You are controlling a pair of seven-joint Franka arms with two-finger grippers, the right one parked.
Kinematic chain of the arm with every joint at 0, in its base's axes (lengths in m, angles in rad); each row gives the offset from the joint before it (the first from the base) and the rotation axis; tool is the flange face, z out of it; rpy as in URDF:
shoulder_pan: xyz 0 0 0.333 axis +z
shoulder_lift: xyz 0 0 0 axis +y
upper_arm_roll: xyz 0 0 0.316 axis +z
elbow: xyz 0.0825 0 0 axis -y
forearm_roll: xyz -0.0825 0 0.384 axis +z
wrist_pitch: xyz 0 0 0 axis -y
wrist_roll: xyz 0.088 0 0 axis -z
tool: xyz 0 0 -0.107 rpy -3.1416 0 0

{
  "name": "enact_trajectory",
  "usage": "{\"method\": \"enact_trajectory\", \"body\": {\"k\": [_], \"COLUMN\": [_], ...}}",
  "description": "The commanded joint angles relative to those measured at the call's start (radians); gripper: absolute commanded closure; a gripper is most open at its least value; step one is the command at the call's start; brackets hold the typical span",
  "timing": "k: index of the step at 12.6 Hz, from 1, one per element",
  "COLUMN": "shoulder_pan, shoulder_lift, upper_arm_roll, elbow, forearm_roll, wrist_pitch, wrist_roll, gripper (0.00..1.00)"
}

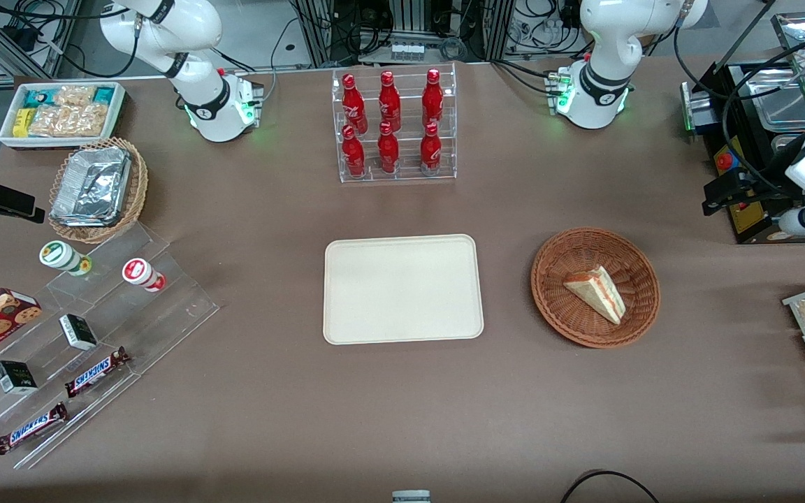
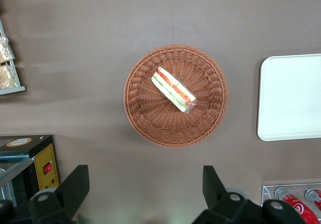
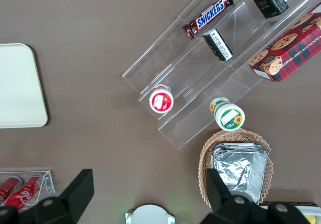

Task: Place sandwich from basket to tray
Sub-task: 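Move the left gripper from rest toward the wicker basket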

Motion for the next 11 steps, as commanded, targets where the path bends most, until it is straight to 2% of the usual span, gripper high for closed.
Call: {"method": "enact_trajectory", "body": {"k": [1,5,9,11], "shoulder_pan": [-0.015,-0.005,-0.033,-0.083], "shoulder_lift": [0.005,0.014,0.011,0.035], "upper_arm_roll": [0.007,0.006,-0.005,-0.004], "elbow": [0.005,-0.051,-0.317,-0.413], "forearm_roll": [0.019,0.022,0.022,0.023], "wrist_pitch": [-0.019,0.057,0.397,0.561], "wrist_roll": [-0.031,-0.08,-0.19,-0.389], "gripper": [0.0,0.0,0.0,0.0]}}
